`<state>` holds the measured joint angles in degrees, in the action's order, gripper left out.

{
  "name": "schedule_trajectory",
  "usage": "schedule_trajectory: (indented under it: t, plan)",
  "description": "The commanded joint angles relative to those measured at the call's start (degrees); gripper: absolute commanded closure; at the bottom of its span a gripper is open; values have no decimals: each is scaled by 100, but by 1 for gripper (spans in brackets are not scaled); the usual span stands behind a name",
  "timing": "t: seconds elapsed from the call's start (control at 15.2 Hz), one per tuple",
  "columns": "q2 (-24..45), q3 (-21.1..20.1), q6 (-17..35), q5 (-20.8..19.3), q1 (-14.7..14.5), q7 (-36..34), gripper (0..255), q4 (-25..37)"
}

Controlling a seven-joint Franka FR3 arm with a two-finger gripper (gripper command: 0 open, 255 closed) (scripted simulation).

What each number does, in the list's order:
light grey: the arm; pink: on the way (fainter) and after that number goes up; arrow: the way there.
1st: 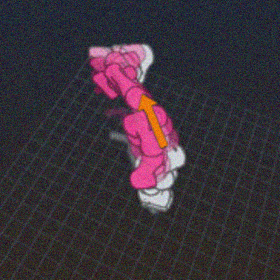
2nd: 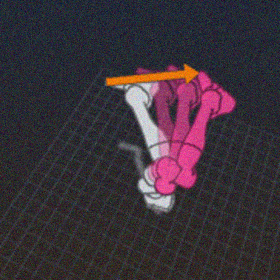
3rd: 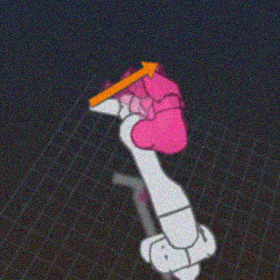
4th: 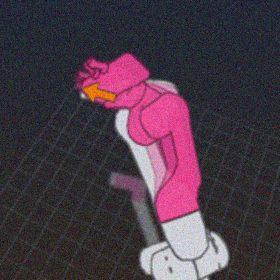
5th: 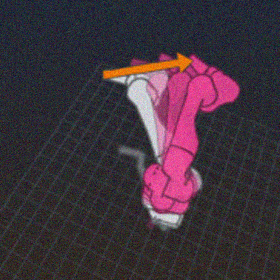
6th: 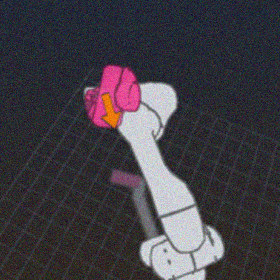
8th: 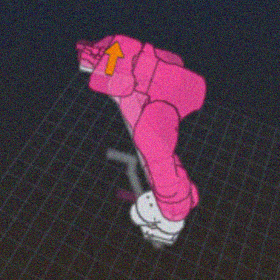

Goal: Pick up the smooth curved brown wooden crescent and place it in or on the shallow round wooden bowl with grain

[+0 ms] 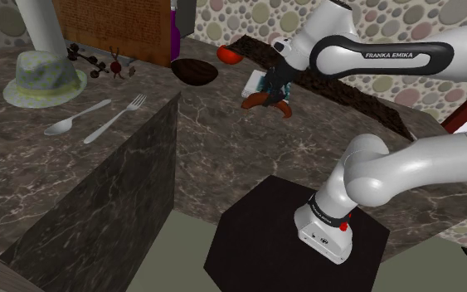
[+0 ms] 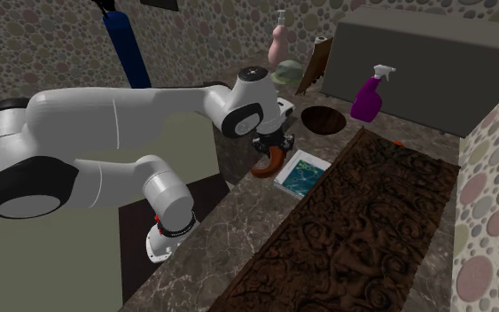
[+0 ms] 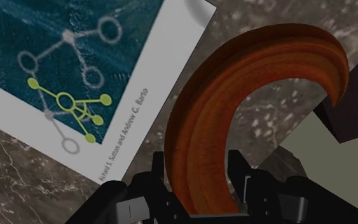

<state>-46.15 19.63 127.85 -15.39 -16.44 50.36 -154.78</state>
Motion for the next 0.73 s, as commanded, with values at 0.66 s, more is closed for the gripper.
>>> schedule_trajectory:
  t: [0.66]
  plan:
    - [-120, -190, -955, 186, -94, 28, 255, 838]
